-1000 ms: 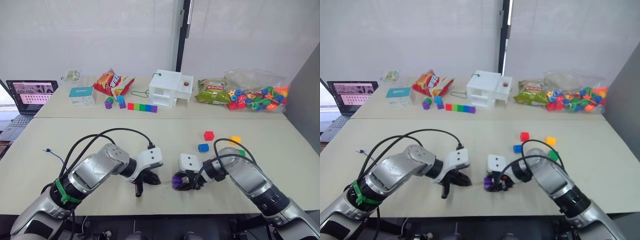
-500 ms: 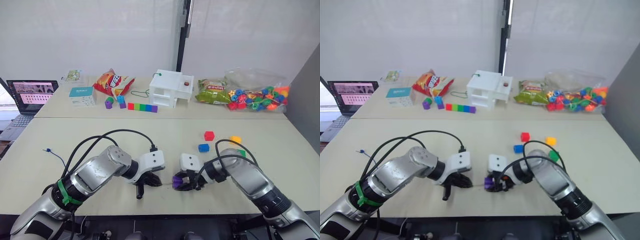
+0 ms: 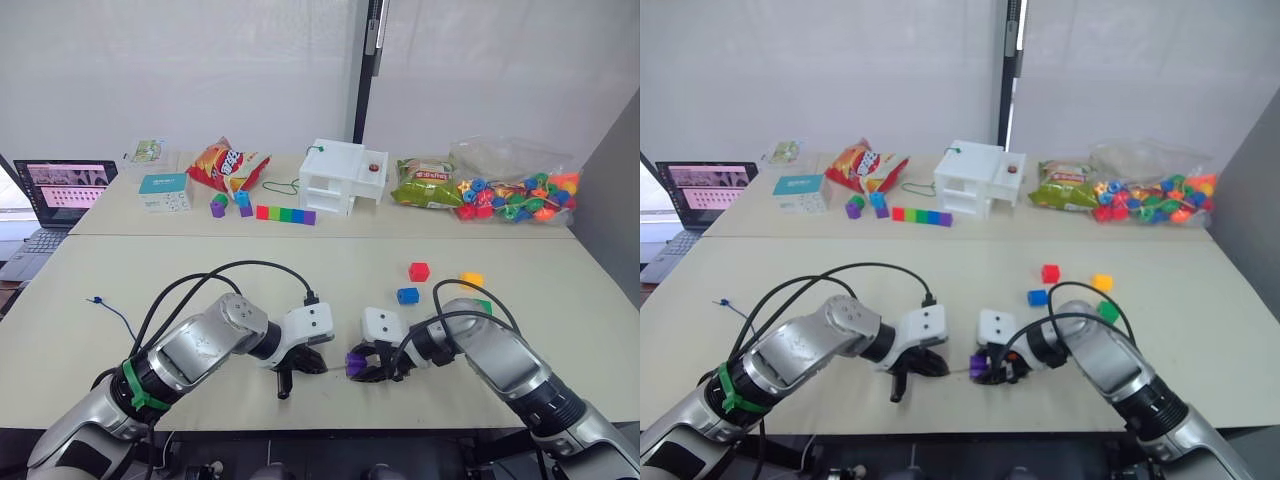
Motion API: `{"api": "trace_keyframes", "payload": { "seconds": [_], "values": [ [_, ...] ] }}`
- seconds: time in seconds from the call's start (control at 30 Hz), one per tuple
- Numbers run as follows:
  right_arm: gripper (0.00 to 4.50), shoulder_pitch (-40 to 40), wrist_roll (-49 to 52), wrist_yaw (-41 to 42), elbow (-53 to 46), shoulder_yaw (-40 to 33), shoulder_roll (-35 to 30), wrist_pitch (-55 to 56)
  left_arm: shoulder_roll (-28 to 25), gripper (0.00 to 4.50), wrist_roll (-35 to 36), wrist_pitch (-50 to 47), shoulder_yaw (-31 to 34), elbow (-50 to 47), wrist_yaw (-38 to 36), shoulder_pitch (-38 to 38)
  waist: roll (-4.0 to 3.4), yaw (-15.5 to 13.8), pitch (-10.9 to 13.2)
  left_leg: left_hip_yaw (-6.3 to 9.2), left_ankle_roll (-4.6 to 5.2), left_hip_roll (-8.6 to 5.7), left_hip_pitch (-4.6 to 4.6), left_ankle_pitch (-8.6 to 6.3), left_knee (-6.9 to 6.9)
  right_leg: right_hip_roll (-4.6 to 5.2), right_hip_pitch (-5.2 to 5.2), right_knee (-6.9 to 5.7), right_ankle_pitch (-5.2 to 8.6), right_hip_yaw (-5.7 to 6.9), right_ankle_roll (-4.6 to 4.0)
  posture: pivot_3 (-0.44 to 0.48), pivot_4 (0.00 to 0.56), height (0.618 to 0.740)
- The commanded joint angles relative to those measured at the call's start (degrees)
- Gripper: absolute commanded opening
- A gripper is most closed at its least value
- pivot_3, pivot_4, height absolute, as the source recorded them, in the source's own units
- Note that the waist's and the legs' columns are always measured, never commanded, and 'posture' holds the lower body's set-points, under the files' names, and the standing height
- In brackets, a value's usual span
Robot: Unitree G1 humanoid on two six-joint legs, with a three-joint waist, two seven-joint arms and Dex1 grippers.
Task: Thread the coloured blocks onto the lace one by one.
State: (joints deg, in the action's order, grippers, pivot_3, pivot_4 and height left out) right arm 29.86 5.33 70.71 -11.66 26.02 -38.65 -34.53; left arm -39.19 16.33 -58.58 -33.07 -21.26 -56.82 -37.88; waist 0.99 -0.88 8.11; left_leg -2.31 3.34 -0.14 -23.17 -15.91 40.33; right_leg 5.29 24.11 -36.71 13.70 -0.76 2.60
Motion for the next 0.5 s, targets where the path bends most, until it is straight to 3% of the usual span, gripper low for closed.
{"api": "trace_keyframes", "payload": {
  "seconds": [0.03,0.4,0.5],
  "values": [
    [1.34,0.0,-0.1,0.1,-0.8,0.7,-0.7,-0.7,1.4,0.0,-0.1,0.2,-0.1,-0.3,0.2,-1.5,0.0,0.0,0.0,0.0,0.0,0.0,0.0,0.0,0.0,0.0,0.0,0.0,0.0,0.0,0.0,0.0,0.15,0.74],
    [1.34,0.2,-0.1,-0.6,-1.0,1.2,0.2,-1.0,9.3,0.0,-0.2,1.9,-0.1,3.0,2.0,-2.7,0.0,0.1,0.0,0.0,0.0,0.0,0.0,0.0,0.0,-0.01,0.02,0.0,0.0,0.0,0.0,0.0,0.15,0.74],
    [1.34,0.4,0.0,-0.9,-1.1,1.3,0.6,-1.4,10.5,0.0,-1.4,7.0,-0.5,5.9,2.0,-0.9,0.0,-0.1,0.0,0.0,0.0,0.0,0.03,0.0,0.0,0.01,-0.04,0.01,0.0,0.0,0.0,0.0,0.15,0.74]
  ]
}}
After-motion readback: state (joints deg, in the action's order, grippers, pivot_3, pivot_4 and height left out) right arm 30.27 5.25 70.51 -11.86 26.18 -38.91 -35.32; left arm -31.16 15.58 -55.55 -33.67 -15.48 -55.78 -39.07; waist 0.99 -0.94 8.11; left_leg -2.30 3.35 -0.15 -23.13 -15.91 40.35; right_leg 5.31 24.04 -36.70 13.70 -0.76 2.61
